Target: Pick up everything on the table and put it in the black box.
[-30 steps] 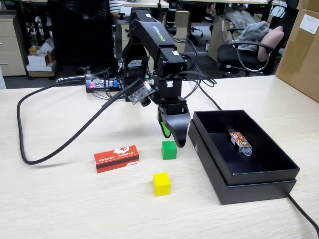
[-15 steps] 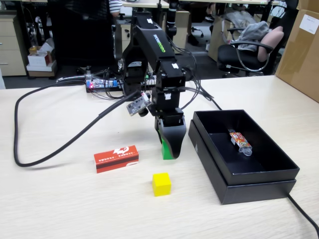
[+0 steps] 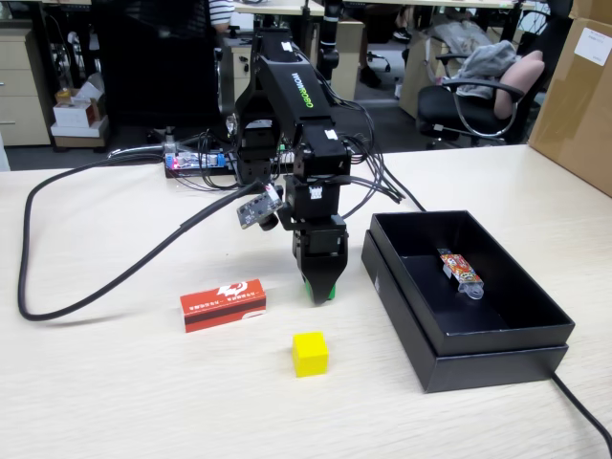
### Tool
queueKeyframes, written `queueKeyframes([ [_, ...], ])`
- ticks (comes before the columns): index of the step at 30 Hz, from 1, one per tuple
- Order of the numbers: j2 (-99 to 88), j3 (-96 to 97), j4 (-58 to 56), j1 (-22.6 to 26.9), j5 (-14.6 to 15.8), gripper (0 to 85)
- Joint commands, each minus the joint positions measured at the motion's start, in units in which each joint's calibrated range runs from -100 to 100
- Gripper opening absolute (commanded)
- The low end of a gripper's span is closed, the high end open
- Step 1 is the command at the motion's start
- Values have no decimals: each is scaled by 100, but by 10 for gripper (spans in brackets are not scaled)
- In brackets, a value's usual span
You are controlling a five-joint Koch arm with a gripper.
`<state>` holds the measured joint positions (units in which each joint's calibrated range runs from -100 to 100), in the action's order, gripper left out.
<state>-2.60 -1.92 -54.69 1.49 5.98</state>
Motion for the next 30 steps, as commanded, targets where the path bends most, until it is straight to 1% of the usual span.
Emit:
queueKeyframes([
  [1,-974,-71,-47,-39,-15,90],
  [7,-3464,953,-99,88,-68,92],
  [11,-4852,1253,-99,386,-59,92],
  [12,-5300,1243,-99,562,-39,92],
  [14,-5495,1144,-99,742,-29,90],
  [16,-5472,935,-99,908,-24,90],
  [20,-4611,47,-99,1143,24,92],
  [24,-3579,-805,-99,1177,44,90],
  [30,-2454,-1422,-99,1177,127,92],
])
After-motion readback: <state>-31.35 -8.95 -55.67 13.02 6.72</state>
